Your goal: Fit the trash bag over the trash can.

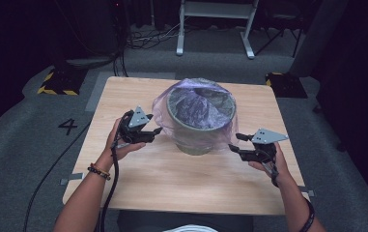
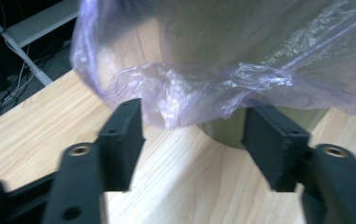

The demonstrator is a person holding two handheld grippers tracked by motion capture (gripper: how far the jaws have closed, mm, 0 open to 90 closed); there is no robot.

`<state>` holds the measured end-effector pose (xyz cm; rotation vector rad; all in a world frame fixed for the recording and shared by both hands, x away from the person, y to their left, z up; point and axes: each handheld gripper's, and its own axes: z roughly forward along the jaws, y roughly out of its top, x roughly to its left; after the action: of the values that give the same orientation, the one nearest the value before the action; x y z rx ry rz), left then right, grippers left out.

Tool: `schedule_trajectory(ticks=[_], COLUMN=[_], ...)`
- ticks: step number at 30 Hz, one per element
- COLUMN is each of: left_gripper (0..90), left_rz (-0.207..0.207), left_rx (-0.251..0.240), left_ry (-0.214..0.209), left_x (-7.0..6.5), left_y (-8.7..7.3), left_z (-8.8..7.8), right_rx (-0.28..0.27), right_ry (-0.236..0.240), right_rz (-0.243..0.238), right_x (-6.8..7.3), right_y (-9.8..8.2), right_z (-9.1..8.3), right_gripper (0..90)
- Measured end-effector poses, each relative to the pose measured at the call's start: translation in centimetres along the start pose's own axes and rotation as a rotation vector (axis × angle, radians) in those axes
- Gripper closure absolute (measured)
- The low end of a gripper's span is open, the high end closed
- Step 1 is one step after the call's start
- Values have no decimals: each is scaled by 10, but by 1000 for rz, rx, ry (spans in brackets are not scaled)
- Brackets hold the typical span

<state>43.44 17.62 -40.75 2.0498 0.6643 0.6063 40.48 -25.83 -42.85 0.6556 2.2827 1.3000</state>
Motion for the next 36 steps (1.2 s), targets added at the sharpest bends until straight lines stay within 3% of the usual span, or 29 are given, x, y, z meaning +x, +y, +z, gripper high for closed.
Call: schedule_trajectory(ticks=[5,6,9,14,19,23,26,28,30,36], left_gripper=[232,231,230,231,319,396,432,475,459,475], left_rz=[-36,-36,-76,-119,-162,-155,-146,-141,-152,-157], left_rx=[-40,-40,-105,-141,-180,-166,-163,-162,-162,-135], left_ry=[-35,-35,-31,-16,-30,-1,22,67,53,46], left_x=[6,6,13,21,31,38,39,42,43,46], left_y=[-3,-3,-2,6,23,37,41,44,45,47], left_z=[-23,-23,-36,-39,-27,-5,3,14,18,36], right_rx=[-56,-56,-115,-164,-165,-161,-157,-125,-102,-44], right_ry=[-3,-3,-27,-58,-109,-114,-120,-133,-157,-134], right_rz=[-1,-1,-7,-6,-29,-32,-18,-34,-56,-65], right_x=[-1,-1,-6,-16,-38,-49,-54,-60,-63,-69], right_y=[7,7,23,46,82,101,107,116,121,129], right_z=[-20,-20,-33,-41,-38,-27,-18,-4,6,26], right_gripper=[392,392,365,373,383,392,412,427,460,490])
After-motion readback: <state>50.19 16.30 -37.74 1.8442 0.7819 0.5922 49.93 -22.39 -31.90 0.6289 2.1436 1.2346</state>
